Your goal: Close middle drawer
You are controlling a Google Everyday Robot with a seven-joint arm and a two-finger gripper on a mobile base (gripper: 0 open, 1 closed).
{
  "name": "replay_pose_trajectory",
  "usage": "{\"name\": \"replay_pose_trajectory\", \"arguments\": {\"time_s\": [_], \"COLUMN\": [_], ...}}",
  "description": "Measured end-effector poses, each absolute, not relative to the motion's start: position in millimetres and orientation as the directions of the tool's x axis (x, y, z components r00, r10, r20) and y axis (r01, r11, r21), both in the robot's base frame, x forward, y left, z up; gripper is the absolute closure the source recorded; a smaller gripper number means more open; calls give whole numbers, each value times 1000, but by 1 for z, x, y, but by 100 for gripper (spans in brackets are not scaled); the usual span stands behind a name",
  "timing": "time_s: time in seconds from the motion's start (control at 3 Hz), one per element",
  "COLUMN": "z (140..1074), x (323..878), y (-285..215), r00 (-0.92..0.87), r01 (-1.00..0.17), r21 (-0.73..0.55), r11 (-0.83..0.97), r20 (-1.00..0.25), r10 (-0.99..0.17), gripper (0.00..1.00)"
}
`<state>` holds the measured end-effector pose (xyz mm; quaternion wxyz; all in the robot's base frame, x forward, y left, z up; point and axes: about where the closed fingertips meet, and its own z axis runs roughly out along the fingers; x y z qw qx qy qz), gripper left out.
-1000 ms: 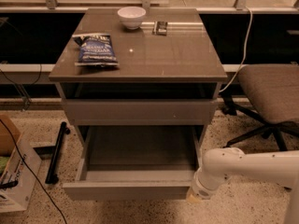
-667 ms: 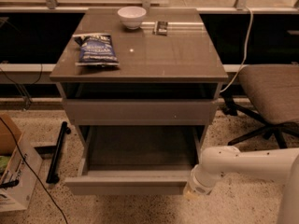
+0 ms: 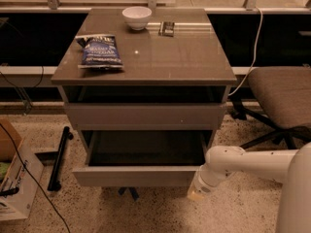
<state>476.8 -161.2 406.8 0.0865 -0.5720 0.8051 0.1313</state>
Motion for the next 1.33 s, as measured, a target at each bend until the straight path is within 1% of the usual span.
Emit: {"name": "replay_pose_trajectory", "arguments": {"time_s": [0.33,0.67,1.0,1.33], "z": [407,405,405,408], "x": [477,517,539,574], "y": [-161,-170,-176,-184], "r00": [-331,-330,-333,-342], "r01": [-944,-941,-934,-918], "r21": [112,25,-20,-80], "r11": [311,339,357,387], "r20": [-289,-303,-315,-331], "r10": [-898,-894,-889,-880], "gripper": [100,100,100,82]}}
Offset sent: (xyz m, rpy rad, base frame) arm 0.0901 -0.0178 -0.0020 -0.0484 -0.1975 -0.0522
